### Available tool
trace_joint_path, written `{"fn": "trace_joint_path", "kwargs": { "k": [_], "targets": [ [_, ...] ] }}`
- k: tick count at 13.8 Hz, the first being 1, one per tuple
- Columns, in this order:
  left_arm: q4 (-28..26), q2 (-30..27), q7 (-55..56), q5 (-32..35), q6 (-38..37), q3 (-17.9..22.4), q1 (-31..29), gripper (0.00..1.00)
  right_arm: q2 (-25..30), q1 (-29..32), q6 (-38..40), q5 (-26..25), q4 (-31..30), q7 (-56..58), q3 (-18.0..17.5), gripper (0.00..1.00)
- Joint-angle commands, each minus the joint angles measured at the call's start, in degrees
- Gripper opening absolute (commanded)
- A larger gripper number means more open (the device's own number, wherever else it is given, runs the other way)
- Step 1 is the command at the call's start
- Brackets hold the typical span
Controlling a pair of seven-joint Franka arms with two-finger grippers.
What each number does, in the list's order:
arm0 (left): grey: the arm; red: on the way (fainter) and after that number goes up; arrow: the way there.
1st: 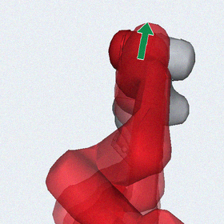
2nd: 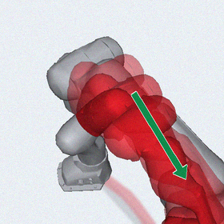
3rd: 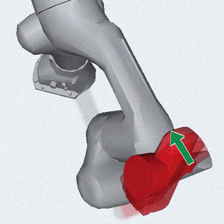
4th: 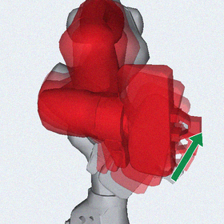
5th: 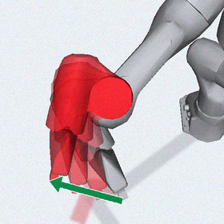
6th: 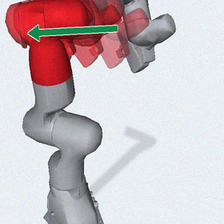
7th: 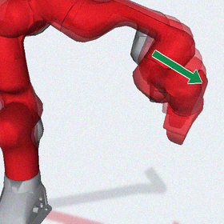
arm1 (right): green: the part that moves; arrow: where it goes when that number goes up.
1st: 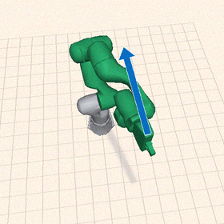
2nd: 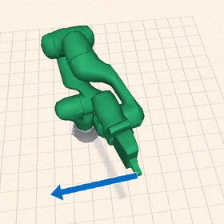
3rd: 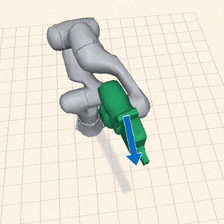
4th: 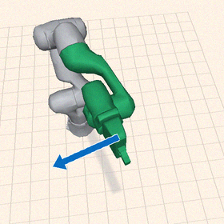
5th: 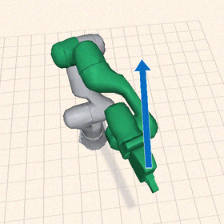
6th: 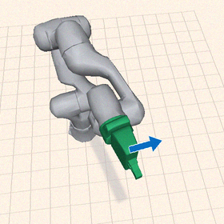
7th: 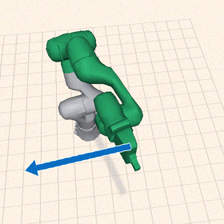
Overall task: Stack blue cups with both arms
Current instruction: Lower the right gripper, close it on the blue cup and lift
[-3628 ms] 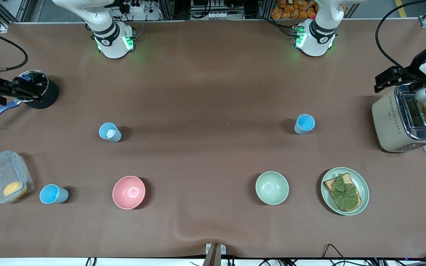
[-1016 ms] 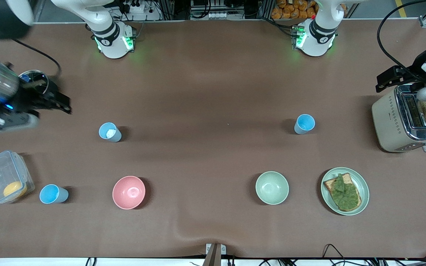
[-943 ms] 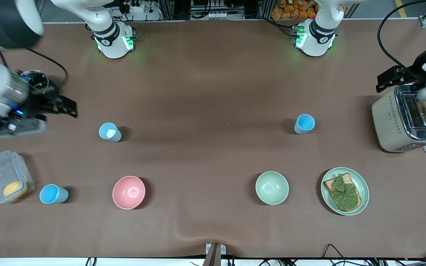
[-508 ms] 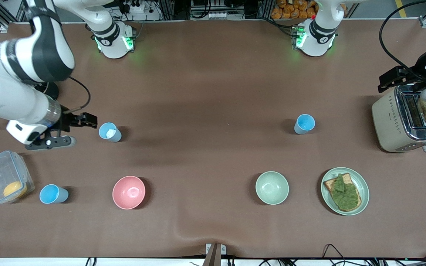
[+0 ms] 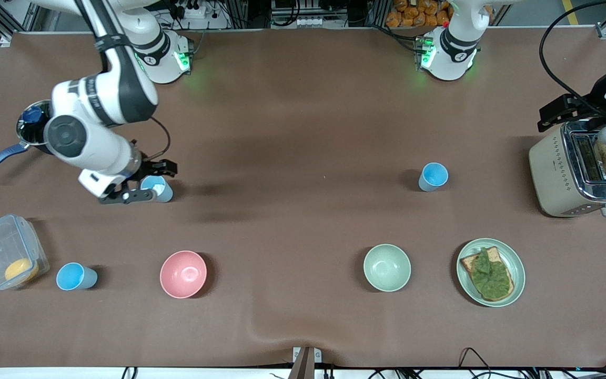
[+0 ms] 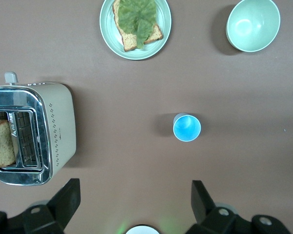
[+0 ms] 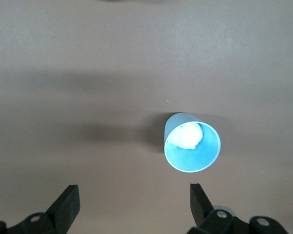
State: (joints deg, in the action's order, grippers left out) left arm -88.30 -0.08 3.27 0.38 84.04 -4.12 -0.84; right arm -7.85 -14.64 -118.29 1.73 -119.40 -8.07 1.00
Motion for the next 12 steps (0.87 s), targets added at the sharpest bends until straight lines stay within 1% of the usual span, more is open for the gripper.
{"fn": "trace_joint_path", "kwargs": {
  "k": [1, 2, 5, 7, 10, 12],
  "targets": [
    [0.41, -0.18, -0.28, -0.82, -0.63, -0.1, -0.48, 1.0, 3.72, -0.13, -8.69, 0.46, -10.12, -0.8, 0.32, 1.0],
    [0.41, -0.18, -0.28, -0.82, -0.63, -0.1, -0.57, 1.0, 3.37, -0.13, -9.76, 0.46, -10.93, -1.24, 0.32, 1.0],
    [0.41, -0.09, -0.28, -0.82, -0.63, -0.1, -0.57, 1.0, 3.02, -0.13, -10.12, 0.46, -10.94, -1.42, 0.32, 1.0],
    [0.41, -0.09, -0.19, -0.82, -0.63, -0.1, -0.57, 1.0, 1.79, 0.05, -11.08, 0.46, -11.02, -2.82, 0.32, 1.0],
    [0.32, 0.17, -0.19, -0.73, -0.54, -0.19, -0.57, 1.0, 1.26, -1.87, -11.62, 0.46, -11.11, -5.37, 0.32, 1.0],
    [0.32, 0.87, -0.11, -0.73, -0.54, -0.19, -0.48, 1.0, 0.38, -1.97, -11.62, 0.46, -11.2, -5.38, 0.32, 1.0]
  ]
}}
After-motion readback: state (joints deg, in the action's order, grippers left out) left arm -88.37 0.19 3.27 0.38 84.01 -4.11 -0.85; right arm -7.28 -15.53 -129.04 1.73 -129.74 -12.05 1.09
